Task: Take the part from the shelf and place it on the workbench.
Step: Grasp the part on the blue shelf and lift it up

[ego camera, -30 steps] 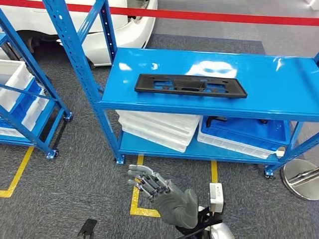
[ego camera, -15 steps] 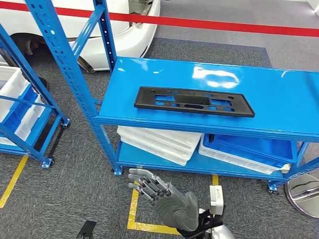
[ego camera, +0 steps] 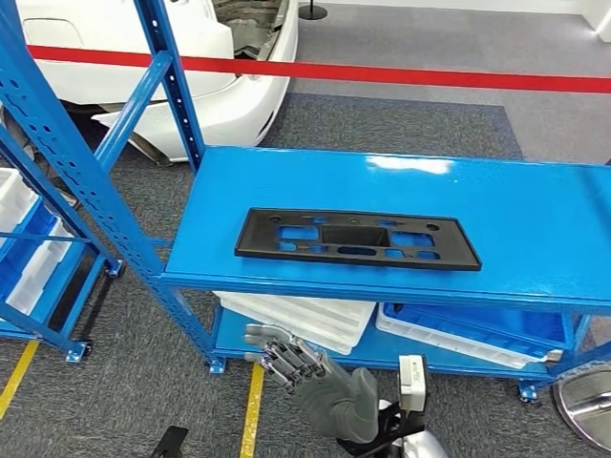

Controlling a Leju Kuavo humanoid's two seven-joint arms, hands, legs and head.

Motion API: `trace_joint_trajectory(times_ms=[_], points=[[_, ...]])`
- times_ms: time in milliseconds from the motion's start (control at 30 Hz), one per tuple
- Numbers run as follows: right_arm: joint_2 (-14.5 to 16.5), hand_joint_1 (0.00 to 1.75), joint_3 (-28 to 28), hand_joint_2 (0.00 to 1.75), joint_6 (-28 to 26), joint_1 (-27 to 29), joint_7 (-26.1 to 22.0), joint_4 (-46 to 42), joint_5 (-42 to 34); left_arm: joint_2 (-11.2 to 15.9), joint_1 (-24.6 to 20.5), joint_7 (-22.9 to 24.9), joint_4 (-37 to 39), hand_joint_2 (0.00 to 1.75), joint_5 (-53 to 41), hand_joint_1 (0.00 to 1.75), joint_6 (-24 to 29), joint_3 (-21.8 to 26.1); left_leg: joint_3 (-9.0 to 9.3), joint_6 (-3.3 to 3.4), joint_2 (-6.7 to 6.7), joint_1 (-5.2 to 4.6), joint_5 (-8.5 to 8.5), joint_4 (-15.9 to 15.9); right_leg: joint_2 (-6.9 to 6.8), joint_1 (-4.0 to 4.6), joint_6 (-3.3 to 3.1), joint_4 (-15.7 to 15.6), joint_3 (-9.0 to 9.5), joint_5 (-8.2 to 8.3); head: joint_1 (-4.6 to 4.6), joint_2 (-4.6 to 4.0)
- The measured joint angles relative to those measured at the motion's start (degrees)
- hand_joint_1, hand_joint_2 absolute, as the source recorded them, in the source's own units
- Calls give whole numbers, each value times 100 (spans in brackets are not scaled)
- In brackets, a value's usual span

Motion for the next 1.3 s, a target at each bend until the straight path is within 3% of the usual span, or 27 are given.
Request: trace_joint_trajectory(times_ms=[67,133,200,267,300,333,400,433,467,567,633,733,767,800,833,933,967,1133,1167,1233,1267,1300], points=[[3,0,8,0,14,-21,-2,-8,-2,1,-36,-3,1,0,-3,0,1,2,53,72,1,-14,-21,-56,0,-19,76,-41,37,-64,-5,0],[4,0,10,87,28,-43,-8,-22,-2,8,-64,-8,1,0,-18,0,4,4,123,118,3,23,-40,-154,-25,-29,147,139,-36,-193,-1,0],[1,0,10,175,34,-47,-11,-24,-2,14,-82,-11,1,0,-28,0,5,5,179,145,9,55,-67,-203,-44,-54,224,825,-447,-449,5,0],[-7,0,10,175,35,-38,-11,-19,-2,13,-86,-13,1,0,-28,0,2,5,226,143,8,80,-118,-208,-49,-89,283,1539,-968,-563,4,1],[-11,0,10,175,35,-32,-11,-17,-2,13,-79,-13,1,0,-28,0,2,5,264,131,4,94,-149,-208,-54,-104,304,1632,-1113,-455,4,1],[-14,0,11,175,35,-29,-11,-16,-2,13,-73,-13,1,0,-28,0,3,5,314,113,-4,111,-183,-207,-62,-119,321,1488,-1146,-227,4,1],[-19,0,12,175,34,-28,-11,-14,-2,13,-65,-14,1,0,-28,0,4,5,418,54,-22,136,-251,-213,-77,-141,338,797,-988,318,7,0],[-20,0,13,175,34,-31,-11,-12,-2,13,-70,-14,1,0,-28,0,4,5,448,17,-31,138,-278,-213,-79,-137,323,483,-895,483,13,0],[-22,0,13,175,34,-31,-10,-11,-2,13,-74,-15,1,0,-28,0,4,5,457,-24,-34,135,-292,-219,-77,-125,281,297,-845,548,14,1],[-23,0,10,175,35,-25,-10,-11,-3,14,-76,-15,1,0,-28,0,3,5,457,-137,-25,137,-295,-265,-61,-101,115,199,-841,523,4,1],[-22,0,10,175,36,-30,-11,-14,-2,15,-78,-15,1,0,-28,0,4,5,400,-180,-13,141,-409,-117,-69,-118,28,157,-816,535,-6,0],[-23,0,12,175,36,-39,-3,-5,-2,15,-73,-23,1,0,-28,0,4,6,-90,-195,-6,129,-869,882,-95,-105,-62,137,-785,513,-18,0],[-24,0,13,175,29,-39,9,7,-1,15,-65,-26,1,0,-27,0,4,8,-266,-197,-6,127,-955,1203,-94,-94,-76,137,-773,501,-17,0],[-25,0,13,175,6,-40,25,19,6,15,-57,-27,1,0,-26,0,4,11,-367,-193,-6,126,-934,1350,-89,-85,-84,137,-755,485,-17,0],[-26,0,12,175,-46,-47,44,36,30,15,-55,-29,1,0,-24,0,5,18,-364,-180,-6,124,-793,1269,-80,-79,-84,138,-725,464,-17,0],[-41,0,10,175,-499,-120,57,90,434,20,-59,-32,1,0,-9,0,15,67,10,-101,-4,102,-158,283,-58,-66,-36,147,-621,374,-14,1],[-56,0,10,175,-795,-166,42,108,760,22,-64,-37,1,0,-1,0,22,89,102,-73,-3,89,-84,43,-54,-58,-7,154,-616,353,-14,1],[-141,0,19,175,-2995,-510,136,190,3343,27,-53,-98,1,0,18,0,55,222,181,31,-4,93,-129,-182,-61,-60,159,242,-675,250,-5,1],[-160,0,24,175,-3413,-593,209,205,3870,29,-55,-109,1,0,16,0,53,251,197,56,0,108,-131,-198,-68,-66,191,460,-775,130,-2,1],[-207,0,47,175,-4163,-732,405,238,4915,31,-63,-134,1,0,8,0,35,296,215,97,3,110,-149,-202,-79,-76,235,1192,-1158,-175,3,0],[-238,0,67,175,-4501,-785,549,261,5465,31,-61,-145,1,0,-1,0,21,317,225,107,2,108,-160,-200,-79,-80,247,1547,-1369,-273,2,0],[-272,0,91,175,-4801,-830,714,286,6007,31,-56,-157,1,0,-16,0,7,336,239,113,-1,106,-173,-199,-80,-80,250,1736,-1510,-264,1,0]])
